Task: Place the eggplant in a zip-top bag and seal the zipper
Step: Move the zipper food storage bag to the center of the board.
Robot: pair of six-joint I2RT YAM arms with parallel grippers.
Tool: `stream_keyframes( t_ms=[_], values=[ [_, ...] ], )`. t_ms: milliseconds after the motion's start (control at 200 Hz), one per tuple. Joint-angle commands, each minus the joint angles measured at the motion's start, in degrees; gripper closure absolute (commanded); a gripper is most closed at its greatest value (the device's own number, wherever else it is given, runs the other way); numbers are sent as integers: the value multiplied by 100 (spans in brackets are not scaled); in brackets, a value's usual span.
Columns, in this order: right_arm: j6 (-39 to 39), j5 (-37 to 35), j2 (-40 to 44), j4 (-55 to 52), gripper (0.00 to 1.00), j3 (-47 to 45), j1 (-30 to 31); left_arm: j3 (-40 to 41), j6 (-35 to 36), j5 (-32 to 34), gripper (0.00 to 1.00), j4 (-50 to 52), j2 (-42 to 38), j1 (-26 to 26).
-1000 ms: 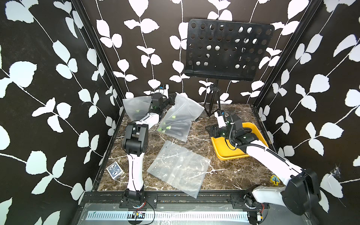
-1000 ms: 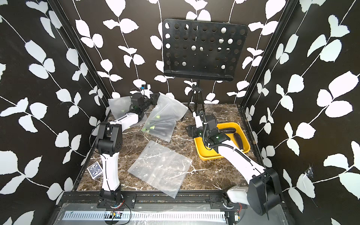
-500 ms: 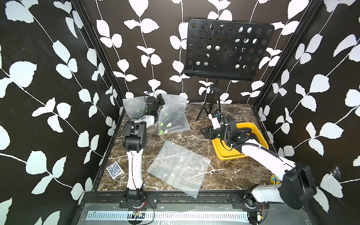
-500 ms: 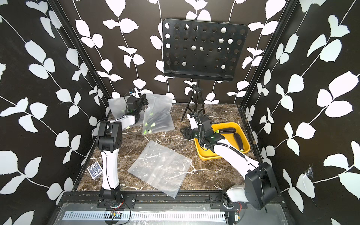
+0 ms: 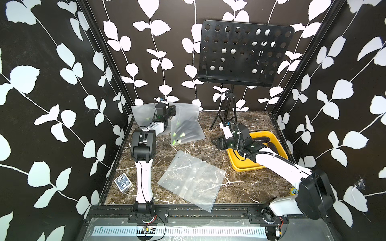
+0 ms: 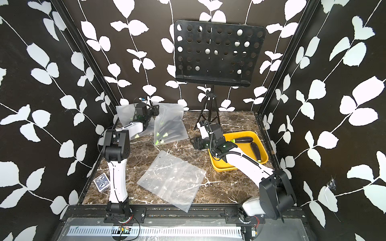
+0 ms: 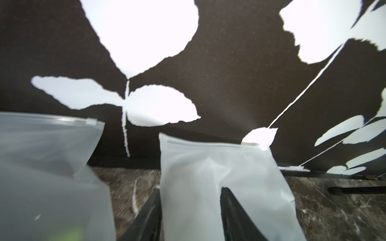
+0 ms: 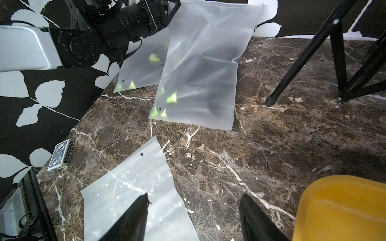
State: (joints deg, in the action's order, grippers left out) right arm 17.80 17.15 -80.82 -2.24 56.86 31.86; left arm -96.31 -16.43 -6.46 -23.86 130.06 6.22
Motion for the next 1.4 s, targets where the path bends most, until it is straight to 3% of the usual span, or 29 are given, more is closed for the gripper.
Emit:
stream_keyframes(
  t_ms=[0,110,155,320,445,580,665,680,690,755,840,1000,1185,1295,1395],
  values=[
    [-43,-80,-51,139,32,89,27,145,505,684,45,603,-922,-51],
    [-87,-93,-83,101,32,84,33,276,687,1589,40,1360,-1352,-4],
    [-104,-104,-112,101,32,84,24,321,811,1634,41,1573,-1500,32],
    [-71,-192,-267,160,32,130,23,433,685,672,42,2108,-1786,272],
    [-4,-386,-361,133,32,183,14,532,802,-21,42,2362,-1781,800],
    [152,-924,-271,-220,31,218,-83,1105,30,-733,42,1852,-1793,1125],
    [376,-1165,-50,-522,16,149,-384,1499,138,-274,42,1912,-2070,1463],
    [404,-1162,-11,-569,4,138,-448,1541,226,-93,42,2020,-2136,1546],
    [431,-1157,16,-607,1,127,-495,1566,304,30,42,2090,-2189,1601],
    [541,-1067,154,-759,1,51,-761,1823,841,734,41,2239,-2501,2029],
    [583,-1193,260,-796,1,-86,-965,1911,1104,1052,39,2711,-2731,2390],
    [697,-1497,269,-778,1,-184,-1184,1862,698,429,38,3771,-2847,2753],
    [778,-1675,152,-1398,3,130,-1283,1911,494,214,38,5214,-2888,3735],
    [800,-1844,283,-1361,4,46,-1342,2428,469,-189,41,5441,-2944,4163],
    [824,-1736,242,-1369,6,89,-1407,2792,407,-723,45,5550,-3057,4195]
  ],
)
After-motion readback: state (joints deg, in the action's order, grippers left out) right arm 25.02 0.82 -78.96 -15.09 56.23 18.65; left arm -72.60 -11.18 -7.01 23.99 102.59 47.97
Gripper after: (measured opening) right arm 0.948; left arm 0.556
